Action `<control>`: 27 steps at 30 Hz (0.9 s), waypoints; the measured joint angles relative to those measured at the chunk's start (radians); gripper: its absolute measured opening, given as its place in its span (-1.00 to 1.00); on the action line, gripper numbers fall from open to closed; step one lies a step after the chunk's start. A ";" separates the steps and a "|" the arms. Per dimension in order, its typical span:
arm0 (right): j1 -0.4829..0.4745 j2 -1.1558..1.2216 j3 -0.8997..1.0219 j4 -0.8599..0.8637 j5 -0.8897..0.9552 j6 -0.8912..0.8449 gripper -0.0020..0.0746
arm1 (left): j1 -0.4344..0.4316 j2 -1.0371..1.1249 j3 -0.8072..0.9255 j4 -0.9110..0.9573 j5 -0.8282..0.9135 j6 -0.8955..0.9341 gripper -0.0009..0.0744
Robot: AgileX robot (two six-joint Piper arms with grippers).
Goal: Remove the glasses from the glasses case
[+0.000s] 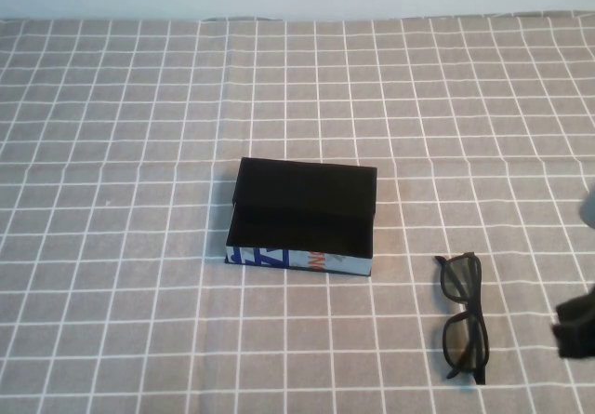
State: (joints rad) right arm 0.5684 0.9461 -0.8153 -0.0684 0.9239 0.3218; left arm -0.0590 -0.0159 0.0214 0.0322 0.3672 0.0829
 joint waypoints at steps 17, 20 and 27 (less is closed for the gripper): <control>-0.413 -0.602 0.707 -0.072 -0.744 -0.016 -0.99 | 0.000 0.000 0.000 0.000 0.000 0.000 -0.99; -0.460 -0.745 0.805 -0.079 -0.807 -0.016 -0.99 | 0.000 0.000 0.000 0.000 0.000 0.000 -0.99; -0.480 -0.950 0.842 -0.085 -0.775 -0.016 -0.99 | 0.000 0.000 0.000 0.000 0.000 0.000 -0.99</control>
State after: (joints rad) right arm 0.0883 -0.0035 0.0270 -0.1536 0.1486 0.3060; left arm -0.0590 -0.0159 0.0214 0.0322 0.3672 0.0829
